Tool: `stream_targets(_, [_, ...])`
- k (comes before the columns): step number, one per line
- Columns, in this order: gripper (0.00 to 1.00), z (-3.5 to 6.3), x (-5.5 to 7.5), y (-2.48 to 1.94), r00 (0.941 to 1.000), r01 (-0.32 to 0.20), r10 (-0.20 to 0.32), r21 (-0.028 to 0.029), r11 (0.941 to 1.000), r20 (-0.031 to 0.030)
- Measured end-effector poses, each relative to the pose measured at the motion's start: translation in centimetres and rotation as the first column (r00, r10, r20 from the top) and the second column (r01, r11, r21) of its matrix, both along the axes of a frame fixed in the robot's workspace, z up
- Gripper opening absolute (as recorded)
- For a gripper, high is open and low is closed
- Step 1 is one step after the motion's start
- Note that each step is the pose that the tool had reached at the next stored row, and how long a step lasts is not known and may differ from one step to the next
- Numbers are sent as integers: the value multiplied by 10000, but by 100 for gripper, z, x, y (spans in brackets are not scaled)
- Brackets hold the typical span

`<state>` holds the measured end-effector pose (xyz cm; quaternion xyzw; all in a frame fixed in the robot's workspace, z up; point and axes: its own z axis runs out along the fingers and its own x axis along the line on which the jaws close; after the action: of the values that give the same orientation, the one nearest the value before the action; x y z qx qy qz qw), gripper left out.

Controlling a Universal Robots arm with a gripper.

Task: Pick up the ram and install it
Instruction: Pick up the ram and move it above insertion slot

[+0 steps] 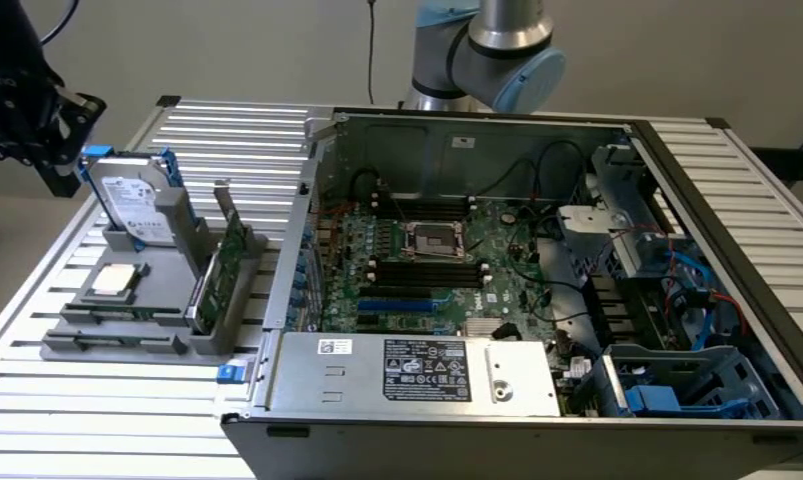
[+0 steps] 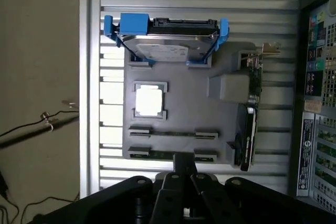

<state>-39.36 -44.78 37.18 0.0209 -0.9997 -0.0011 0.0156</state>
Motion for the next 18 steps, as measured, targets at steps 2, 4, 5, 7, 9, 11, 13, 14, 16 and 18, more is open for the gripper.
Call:
stream_targets(2, [11,-6,0,0,9994,-359,359,0,9994,0])
stream_targets(4, [11,-13,0,0,9973,-730,730,1,9973,0])
stream_targets(5, [11,-16,0,0,9958,-914,914,0,9958,1])
stream_targets(7, [11,-25,0,0,9920,-1266,1266,1,9920,1])
stream_targets(9, [11,-34,-1,0,9868,-1622,1622,1,9868,2])
stream_targets(11, [11,-44,0,0,9802,-1982,1982,0,9802,2])
stream_targets(13, [11,-55,0,0,9721,-2344,2344,0,9721,3])
stream_targets(14, [11,-60,-1,0,9677,-2523,2523,0,9677,3])
stream_targets(16, [11,-72,-1,0,9579,-2870,2870,0,9579,3])
stream_targets(18, [11,-84,-1,0,9470,-3212,3212,0,9470,3])
